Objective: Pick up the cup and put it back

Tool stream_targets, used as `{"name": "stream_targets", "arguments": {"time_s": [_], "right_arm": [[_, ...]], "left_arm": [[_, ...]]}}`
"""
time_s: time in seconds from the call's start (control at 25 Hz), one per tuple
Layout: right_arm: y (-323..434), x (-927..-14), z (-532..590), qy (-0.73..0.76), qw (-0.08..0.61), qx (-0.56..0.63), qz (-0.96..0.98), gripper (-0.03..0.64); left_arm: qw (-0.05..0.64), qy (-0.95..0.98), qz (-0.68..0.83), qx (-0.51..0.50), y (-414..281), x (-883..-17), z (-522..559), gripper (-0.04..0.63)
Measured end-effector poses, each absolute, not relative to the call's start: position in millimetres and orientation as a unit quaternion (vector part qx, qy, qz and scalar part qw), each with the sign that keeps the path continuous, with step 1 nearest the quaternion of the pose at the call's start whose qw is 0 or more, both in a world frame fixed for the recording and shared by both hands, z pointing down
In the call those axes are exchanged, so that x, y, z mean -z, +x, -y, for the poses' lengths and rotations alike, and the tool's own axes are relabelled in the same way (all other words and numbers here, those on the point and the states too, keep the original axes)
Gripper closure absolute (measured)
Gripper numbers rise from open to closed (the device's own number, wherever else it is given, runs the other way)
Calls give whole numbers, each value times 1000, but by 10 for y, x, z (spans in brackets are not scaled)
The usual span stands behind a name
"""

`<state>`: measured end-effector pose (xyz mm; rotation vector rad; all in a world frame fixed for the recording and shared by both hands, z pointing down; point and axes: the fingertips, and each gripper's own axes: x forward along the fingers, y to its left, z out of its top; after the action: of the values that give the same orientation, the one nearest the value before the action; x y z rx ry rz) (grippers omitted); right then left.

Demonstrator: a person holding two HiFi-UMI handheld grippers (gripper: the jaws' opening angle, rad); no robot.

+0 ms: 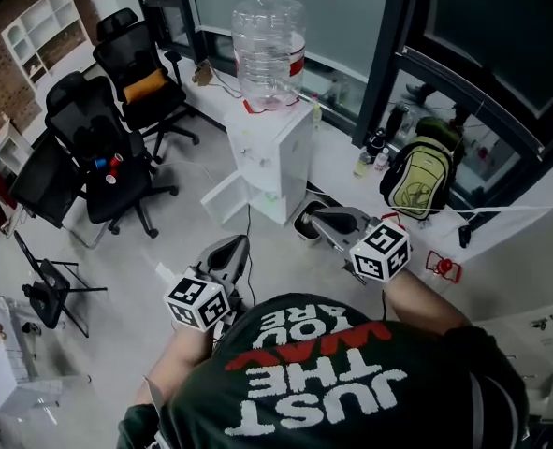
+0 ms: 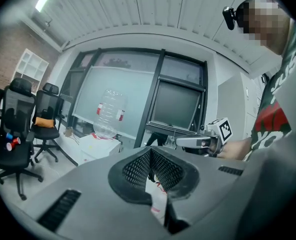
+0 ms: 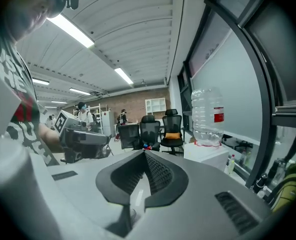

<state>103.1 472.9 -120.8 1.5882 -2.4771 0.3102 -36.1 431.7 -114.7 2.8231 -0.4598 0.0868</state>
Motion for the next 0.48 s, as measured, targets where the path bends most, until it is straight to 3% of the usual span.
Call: {"name": "stream_targets", "arguments": {"time_s": [0.48], "right_arm": [[739,1224,-2403,592,83,-102,795,584]], "left_arm": [[145,986,75,-39,-519,921,-1804,588]]}}
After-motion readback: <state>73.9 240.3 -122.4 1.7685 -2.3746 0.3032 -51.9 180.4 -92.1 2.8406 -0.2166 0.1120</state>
